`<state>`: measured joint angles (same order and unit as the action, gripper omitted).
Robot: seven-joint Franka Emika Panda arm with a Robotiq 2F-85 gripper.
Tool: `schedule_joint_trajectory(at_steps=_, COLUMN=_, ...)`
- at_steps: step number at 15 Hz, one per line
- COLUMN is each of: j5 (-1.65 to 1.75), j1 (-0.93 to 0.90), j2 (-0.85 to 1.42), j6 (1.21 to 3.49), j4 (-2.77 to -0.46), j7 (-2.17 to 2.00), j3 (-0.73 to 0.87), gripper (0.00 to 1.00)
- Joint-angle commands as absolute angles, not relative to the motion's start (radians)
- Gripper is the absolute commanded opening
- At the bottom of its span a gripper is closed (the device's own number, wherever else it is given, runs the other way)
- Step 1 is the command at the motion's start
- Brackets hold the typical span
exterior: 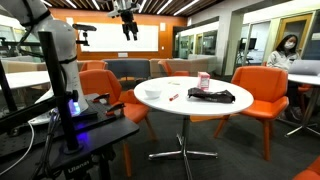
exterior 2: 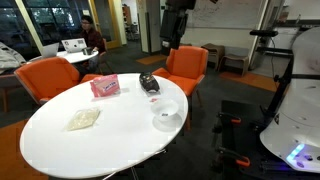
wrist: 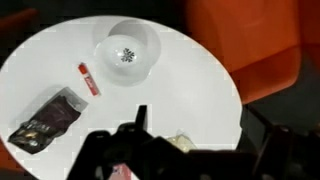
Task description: Move the marker to the right
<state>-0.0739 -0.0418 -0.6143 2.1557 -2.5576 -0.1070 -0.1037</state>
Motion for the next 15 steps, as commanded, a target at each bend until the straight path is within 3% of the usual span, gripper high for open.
schedule_joint_trajectory(at_steps=1, j5=0.029, j1=-0.004, j2=-0.463, j6=2.176, j4=-2.489, j7=0.061, j3=-0.022, gripper=1.00)
schedule_joint_trajectory(at_steps=7, j5=0.059, j1=0.061, j2=-0.102, j6=2.310, j4=-2.329, j7=0.232, j3=0.113, gripper=1.00)
schedule_joint_trajectory(at_steps=15, j5=0.045, j1=0.162, j2=0.271, j6=2.319, j4=-2.066, j7=0.343, j3=0.130, gripper=1.00)
